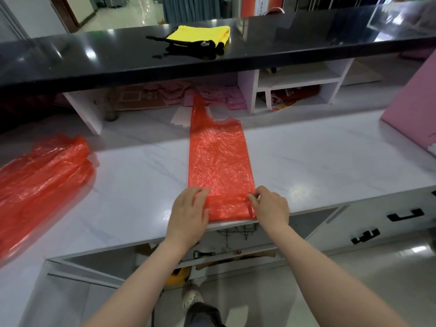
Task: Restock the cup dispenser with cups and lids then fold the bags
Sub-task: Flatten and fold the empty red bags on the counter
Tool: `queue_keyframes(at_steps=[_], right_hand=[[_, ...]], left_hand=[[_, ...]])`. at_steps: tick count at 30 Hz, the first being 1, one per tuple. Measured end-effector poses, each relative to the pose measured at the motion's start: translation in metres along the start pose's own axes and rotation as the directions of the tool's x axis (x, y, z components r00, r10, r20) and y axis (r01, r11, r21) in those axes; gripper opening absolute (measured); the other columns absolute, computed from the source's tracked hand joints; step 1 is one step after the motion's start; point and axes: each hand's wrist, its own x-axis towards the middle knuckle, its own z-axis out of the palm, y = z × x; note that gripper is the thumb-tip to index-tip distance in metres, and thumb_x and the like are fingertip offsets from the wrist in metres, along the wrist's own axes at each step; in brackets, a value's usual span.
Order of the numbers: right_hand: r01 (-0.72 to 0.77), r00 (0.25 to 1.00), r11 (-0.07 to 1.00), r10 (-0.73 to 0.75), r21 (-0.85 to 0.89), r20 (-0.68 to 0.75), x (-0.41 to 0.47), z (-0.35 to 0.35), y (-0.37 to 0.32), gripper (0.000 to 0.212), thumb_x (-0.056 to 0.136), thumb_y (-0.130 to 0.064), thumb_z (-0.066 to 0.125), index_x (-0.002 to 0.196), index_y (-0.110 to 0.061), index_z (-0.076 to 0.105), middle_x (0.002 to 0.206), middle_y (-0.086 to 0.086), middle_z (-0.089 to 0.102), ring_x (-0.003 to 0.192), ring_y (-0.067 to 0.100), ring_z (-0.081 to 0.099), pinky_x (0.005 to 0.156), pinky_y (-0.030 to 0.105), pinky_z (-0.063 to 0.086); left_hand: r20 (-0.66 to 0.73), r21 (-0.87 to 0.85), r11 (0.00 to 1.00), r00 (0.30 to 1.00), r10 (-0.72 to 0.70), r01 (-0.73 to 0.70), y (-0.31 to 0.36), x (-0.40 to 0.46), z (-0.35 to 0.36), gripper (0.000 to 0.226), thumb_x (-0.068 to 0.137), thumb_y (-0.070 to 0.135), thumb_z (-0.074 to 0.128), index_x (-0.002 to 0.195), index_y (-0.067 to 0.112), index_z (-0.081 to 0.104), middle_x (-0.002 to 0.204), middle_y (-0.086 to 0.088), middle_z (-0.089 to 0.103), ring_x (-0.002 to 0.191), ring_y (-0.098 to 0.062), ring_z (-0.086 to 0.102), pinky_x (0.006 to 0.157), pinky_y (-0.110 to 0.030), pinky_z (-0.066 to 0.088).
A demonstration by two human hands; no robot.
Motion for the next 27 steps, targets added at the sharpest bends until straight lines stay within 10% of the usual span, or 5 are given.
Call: queue_keyframes(at_steps=[6, 14, 20, 23, 27], right_hand=[[0.027, 0.999, 0.996, -0.025, -0.081, 0.023, 0.004, 0.0, -0.002, 0.034, 0.099, -0.049, 0.036, 0.102, -0.019, 0.053, 0.084, 0.0, 0.067, 0.079, 0.023, 0.061, 0.074, 0.036, 0.044], [0.052, 0.997, 0.997, -0.055, -0.056, -0.059, 0.002, 0.003, 0.001, 0.025, 0.101, -0.03, 0.039, 0.119, -0.016, 0.048, 0.074, 0.002, 0.061, 0.067, 0.025, 0.057, 0.064, 0.035, 0.038], [0.384, 0.894, 0.919, -0.394, -0.089, -0.214, -0.016, 0.005, 0.023, 0.045, 0.083, -0.036, 0.071, 0.122, -0.014, 0.063, 0.123, 0.016, 0.058, 0.106, 0.039, 0.057, 0.075, 0.049, 0.055], [0.56, 0.782, 0.767, -0.614, -0.313, -0.107, -0.02, 0.002, 0.033, 0.065, 0.076, -0.057, 0.063, 0.129, -0.019, 0.061, 0.14, 0.007, 0.052, 0.121, 0.032, 0.055, 0.074, 0.043, 0.055], [0.567, 0.82, 0.764, -0.56, -0.308, 0.12, -0.024, -0.002, 0.036, 0.084, 0.067, -0.051, 0.076, 0.14, -0.02, 0.05, 0.145, -0.001, 0.049, 0.13, 0.022, 0.05, 0.09, 0.041, 0.049]], left_hand=[[0.429, 0.187, 0.969, 0.901, 0.067, -0.161, 0.007, 0.009, 0.021, 0.061, 0.096, 0.059, 0.013, 0.146, 0.039, -0.015, 0.159, 0.004, -0.015, 0.145, -0.021, -0.019, 0.115, -0.042, -0.017], [0.459, 0.199, 0.973, 0.888, 0.011, -0.115, 0.002, 0.012, 0.026, 0.06, 0.089, 0.069, 0.006, 0.137, 0.05, -0.025, 0.158, 0.008, -0.018, 0.145, -0.022, -0.02, 0.109, -0.043, -0.023], [0.481, 0.177, 0.979, 0.877, 0.004, -0.102, 0.001, 0.013, 0.027, 0.061, 0.088, 0.071, 0.007, 0.138, 0.051, -0.023, 0.158, 0.009, -0.02, 0.145, -0.021, -0.021, 0.111, -0.044, -0.021], [0.49, 0.17, 0.98, 0.872, 0.007, -0.103, 0.001, 0.015, 0.027, 0.065, 0.09, 0.07, 0.015, 0.145, 0.049, -0.014, 0.159, 0.007, -0.016, 0.146, -0.022, -0.017, 0.113, -0.045, -0.017], [0.513, 0.173, 0.974, 0.858, 0.036, -0.145, 0.0, 0.026, 0.02, 0.076, 0.084, 0.076, 0.027, 0.148, 0.046, -0.001, 0.161, 0.006, -0.009, 0.147, -0.024, -0.009, 0.116, -0.046, -0.009]])
